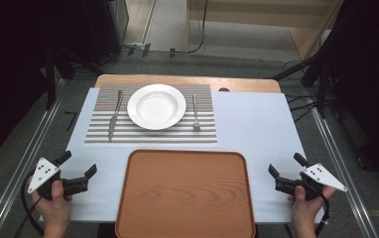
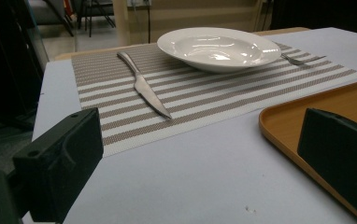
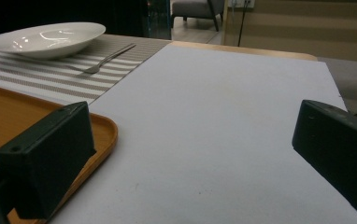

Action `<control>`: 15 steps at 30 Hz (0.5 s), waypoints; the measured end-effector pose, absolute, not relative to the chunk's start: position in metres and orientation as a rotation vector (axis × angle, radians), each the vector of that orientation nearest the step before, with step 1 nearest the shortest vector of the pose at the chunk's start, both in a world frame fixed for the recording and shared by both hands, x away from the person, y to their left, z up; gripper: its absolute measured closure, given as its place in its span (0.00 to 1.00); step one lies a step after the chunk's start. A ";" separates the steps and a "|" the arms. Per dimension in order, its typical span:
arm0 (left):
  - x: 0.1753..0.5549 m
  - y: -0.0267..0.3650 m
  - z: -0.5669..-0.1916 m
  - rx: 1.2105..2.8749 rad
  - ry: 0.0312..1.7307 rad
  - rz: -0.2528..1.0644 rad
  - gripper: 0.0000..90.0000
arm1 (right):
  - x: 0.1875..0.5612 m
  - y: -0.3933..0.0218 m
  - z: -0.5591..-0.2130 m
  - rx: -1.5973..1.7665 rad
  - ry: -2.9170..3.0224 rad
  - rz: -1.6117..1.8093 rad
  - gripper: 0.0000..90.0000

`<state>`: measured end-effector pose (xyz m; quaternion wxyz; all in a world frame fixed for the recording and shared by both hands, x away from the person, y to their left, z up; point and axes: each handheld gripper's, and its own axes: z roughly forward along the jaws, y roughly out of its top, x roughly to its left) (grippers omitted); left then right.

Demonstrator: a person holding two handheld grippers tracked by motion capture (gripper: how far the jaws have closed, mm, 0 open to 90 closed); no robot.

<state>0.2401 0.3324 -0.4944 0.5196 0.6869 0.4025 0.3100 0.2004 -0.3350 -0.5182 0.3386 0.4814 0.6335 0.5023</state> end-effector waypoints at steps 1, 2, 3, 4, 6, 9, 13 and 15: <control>0.240 0.331 -0.493 1.648 0.956 0.743 0.00 | 0.200 -0.335 -0.518 1.247 1.649 1.302 0.00; 0.240 0.330 -0.491 1.651 0.950 0.740 0.00 | 0.199 -0.334 -0.518 1.250 1.649 1.303 0.00; 0.240 0.330 -0.491 1.651 0.950 0.740 0.00 | 0.199 -0.334 -0.519 1.238 1.650 1.304 0.00; 0.241 0.325 -0.488 1.665 0.933 0.748 0.00 | 0.199 -0.334 -0.519 1.235 1.652 1.307 0.00; 0.241 0.320 -0.485 1.678 0.915 0.754 0.00 | 0.197 -0.334 -0.519 1.226 1.653 1.316 0.00; 0.242 0.313 -0.479 1.683 0.890 0.762 0.00 | 0.197 -0.334 -0.519 1.228 1.649 1.324 0.00; 0.247 0.306 -0.471 1.698 0.872 0.753 0.00 | 0.196 -0.335 -0.520 1.232 1.642 1.329 0.00; 0.249 0.305 -0.469 1.703 0.869 0.747 0.00 | 0.196 -0.335 -0.520 1.233 1.642 1.330 0.00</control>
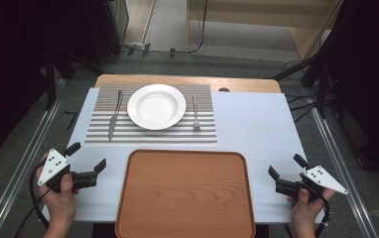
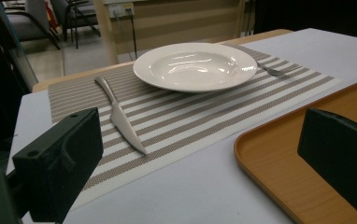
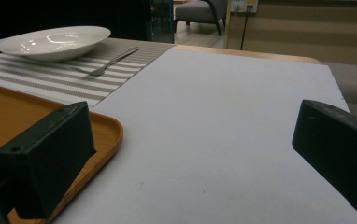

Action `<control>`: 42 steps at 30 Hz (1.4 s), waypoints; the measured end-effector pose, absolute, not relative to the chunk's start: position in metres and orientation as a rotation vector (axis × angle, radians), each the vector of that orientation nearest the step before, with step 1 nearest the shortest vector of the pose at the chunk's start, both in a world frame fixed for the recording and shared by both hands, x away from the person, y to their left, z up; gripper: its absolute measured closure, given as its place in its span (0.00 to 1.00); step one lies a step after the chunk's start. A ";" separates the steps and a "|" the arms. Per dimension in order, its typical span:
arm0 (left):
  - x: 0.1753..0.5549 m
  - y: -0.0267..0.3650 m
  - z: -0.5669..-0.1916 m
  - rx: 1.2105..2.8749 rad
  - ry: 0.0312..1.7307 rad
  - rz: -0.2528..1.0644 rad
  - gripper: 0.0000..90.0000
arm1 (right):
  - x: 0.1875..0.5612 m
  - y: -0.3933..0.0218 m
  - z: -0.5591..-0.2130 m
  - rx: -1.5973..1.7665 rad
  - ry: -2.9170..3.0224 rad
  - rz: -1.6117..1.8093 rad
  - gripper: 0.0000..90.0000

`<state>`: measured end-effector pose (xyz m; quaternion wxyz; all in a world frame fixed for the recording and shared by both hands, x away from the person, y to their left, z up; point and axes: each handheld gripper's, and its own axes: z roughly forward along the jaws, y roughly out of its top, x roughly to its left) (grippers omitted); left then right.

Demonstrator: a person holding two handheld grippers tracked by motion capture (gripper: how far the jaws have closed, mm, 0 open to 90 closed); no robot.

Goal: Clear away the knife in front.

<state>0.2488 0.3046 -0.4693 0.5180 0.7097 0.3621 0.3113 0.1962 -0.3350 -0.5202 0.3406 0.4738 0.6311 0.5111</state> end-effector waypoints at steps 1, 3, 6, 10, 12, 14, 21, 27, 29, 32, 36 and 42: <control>0.252 0.302 -0.467 1.710 0.866 0.748 0.00 | 0.196 -0.335 -0.520 1.235 1.644 1.332 0.00; 0.256 0.300 -0.465 1.717 0.871 0.741 0.00 | 0.196 -0.335 -0.520 1.235 1.643 1.332 0.00; 0.261 0.296 -0.462 1.721 0.879 0.724 0.00 | 0.196 -0.336 -0.521 1.238 1.638 1.340 0.00; 0.268 0.290 -0.457 1.725 0.875 0.711 0.00 | 0.196 -0.337 -0.521 1.242 1.638 1.350 0.00; 0.270 0.289 -0.456 1.728 0.871 0.709 0.00 | 0.197 -0.337 -0.521 1.240 1.639 1.352 0.00; 0.273 0.287 -0.453 1.732 0.869 0.704 0.00 | 0.197 -0.337 -0.521 1.240 1.641 1.351 0.00; 0.286 0.280 -0.444 1.749 0.853 0.690 0.00 | 0.197 -0.337 -0.521 1.239 1.640 1.359 0.00; 0.295 0.276 -0.435 1.750 0.862 0.696 0.00 | 0.197 -0.336 -0.521 1.238 1.642 1.354 0.00; 0.299 0.276 -0.433 1.751 0.867 0.696 0.00 | 0.197 -0.336 -0.521 1.238 1.643 1.354 0.00; 0.302 0.275 -0.432 1.754 0.872 0.689 0.00 | 0.197 -0.336 -0.521 1.237 1.643 1.353 0.00; 0.309 0.272 -0.429 1.765 0.879 0.685 0.00 | 0.197 -0.336 -0.521 1.238 1.642 1.351 0.00; 0.320 0.267 -0.420 1.766 0.883 0.670 0.00 | 0.197 -0.336 -0.522 1.236 1.644 1.350 0.00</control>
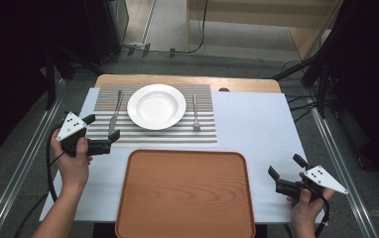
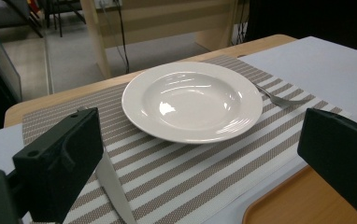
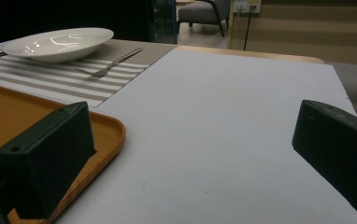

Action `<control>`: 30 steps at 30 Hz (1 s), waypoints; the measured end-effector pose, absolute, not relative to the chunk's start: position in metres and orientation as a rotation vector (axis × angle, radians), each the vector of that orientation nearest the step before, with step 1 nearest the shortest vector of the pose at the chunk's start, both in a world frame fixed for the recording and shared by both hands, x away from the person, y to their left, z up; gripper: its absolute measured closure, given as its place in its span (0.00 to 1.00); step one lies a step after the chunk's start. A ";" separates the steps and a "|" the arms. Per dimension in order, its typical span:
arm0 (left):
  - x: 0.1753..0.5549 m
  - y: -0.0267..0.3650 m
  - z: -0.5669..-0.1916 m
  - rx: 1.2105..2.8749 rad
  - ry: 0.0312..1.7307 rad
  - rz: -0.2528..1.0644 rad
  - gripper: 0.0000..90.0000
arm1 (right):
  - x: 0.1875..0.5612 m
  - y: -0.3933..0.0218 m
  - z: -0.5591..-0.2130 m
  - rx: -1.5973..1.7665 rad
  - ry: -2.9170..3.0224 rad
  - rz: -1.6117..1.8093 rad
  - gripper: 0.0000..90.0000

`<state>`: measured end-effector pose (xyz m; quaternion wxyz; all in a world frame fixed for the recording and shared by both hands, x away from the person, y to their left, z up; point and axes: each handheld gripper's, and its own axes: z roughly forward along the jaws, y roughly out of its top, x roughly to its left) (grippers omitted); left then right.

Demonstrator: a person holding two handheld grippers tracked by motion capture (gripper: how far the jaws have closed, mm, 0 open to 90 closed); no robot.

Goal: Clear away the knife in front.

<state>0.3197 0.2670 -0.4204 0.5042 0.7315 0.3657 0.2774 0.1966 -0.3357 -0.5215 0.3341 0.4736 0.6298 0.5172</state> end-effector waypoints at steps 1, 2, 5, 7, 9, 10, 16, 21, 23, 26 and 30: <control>0.322 0.265 -0.418 1.769 0.885 0.670 0.00 | 0.197 -0.336 -0.521 1.236 1.644 1.350 0.00; 0.324 0.265 -0.417 1.774 0.882 0.670 0.00 | 0.197 -0.336 -0.522 1.236 1.644 1.350 0.00; 0.330 0.261 -0.412 1.780 0.886 0.667 0.00 | 0.197 -0.336 -0.521 1.235 1.645 1.352 0.00; 0.337 0.258 -0.409 1.781 0.886 0.658 0.00 | 0.197 -0.336 -0.522 1.235 1.644 1.353 0.00; 0.341 0.256 -0.407 1.785 0.886 0.650 0.00 | 0.197 -0.336 -0.521 1.234 1.645 1.352 0.00; 0.341 0.256 -0.407 1.785 0.886 0.650 0.00 | 0.197 -0.336 -0.521 1.233 1.646 1.353 0.00; 0.352 0.251 -0.403 1.806 0.888 0.632 0.00 | 0.197 -0.335 -0.521 1.229 1.649 1.351 0.00; 0.366 0.250 -0.404 1.819 0.911 0.589 0.00 | 0.197 -0.335 -0.522 1.228 1.652 1.347 0.00; 0.371 0.249 -0.404 1.832 0.919 0.573 0.00 | 0.197 -0.335 -0.522 1.227 1.653 1.347 0.00; 0.376 0.249 -0.404 1.839 0.929 0.573 0.00 | 0.197 -0.335 -0.522 1.227 1.654 1.346 0.00; 0.386 0.250 -0.403 1.853 0.953 0.558 0.00 | 0.197 -0.335 -0.522 1.226 1.655 1.348 0.00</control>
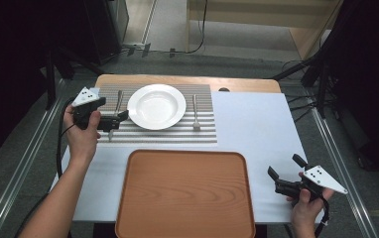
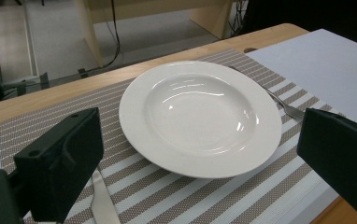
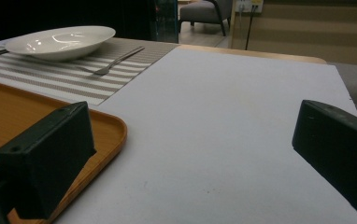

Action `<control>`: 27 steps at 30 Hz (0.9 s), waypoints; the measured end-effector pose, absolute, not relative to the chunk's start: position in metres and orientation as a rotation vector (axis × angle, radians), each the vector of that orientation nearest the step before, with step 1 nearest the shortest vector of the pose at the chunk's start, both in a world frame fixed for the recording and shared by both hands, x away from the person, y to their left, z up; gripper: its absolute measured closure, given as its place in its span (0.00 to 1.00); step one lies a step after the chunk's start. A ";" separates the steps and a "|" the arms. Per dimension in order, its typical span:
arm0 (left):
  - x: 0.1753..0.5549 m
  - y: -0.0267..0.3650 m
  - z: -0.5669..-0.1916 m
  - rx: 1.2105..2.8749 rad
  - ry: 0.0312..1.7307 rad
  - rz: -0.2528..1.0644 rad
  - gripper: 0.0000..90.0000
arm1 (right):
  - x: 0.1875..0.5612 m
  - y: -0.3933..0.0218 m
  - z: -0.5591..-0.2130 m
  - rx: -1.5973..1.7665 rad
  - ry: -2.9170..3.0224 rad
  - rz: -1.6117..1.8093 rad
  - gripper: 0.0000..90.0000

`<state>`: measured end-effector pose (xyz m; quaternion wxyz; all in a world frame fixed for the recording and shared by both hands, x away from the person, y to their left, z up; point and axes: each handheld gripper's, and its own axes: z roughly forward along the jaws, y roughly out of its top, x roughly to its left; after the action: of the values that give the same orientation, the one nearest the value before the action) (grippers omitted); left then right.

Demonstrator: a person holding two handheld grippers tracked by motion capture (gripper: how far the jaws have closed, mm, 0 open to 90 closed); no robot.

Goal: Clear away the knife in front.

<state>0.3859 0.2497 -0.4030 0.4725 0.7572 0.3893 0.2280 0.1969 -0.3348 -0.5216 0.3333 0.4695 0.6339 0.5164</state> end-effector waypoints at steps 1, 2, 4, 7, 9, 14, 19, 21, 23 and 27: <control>0.388 0.250 -0.403 1.856 0.957 0.551 0.00 | 0.197 -0.335 -0.522 1.226 1.655 1.349 0.00; 0.388 0.250 -0.403 1.856 0.957 0.551 0.01 | 0.197 -0.335 -0.522 1.226 1.655 1.349 0.00; 0.392 0.250 -0.403 1.863 0.965 0.543 0.00 | 0.197 -0.335 -0.522 1.227 1.655 1.348 0.00; 0.400 0.249 -0.402 1.873 0.992 0.533 0.01 | 0.197 -0.335 -0.522 1.225 1.657 1.347 0.00; 0.404 0.248 -0.401 1.889 1.004 0.532 0.01 | 0.197 -0.335 -0.522 1.227 1.655 1.348 0.00; 0.413 0.245 -0.398 1.918 1.020 0.527 0.01 | 0.197 -0.335 -0.522 1.224 1.658 1.344 0.00; 0.427 0.241 -0.397 1.942 1.057 0.513 0.08 | 0.197 -0.334 -0.522 1.225 1.659 1.342 0.00; 0.428 0.241 -0.397 1.942 1.058 0.508 0.08 | 0.197 -0.334 -0.522 1.226 1.659 1.340 0.00; 0.435 0.239 -0.396 1.957 1.078 0.490 0.08 | 0.197 -0.335 -0.522 1.225 1.660 1.341 0.00; 0.445 0.238 -0.395 1.978 1.138 0.492 0.16 | 0.197 -0.335 -0.522 1.225 1.659 1.342 0.00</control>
<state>0.4445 0.2381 -0.3953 0.3926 0.7793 0.4483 0.1937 0.1972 -0.3348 -0.5217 0.3342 0.4692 0.6354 0.5142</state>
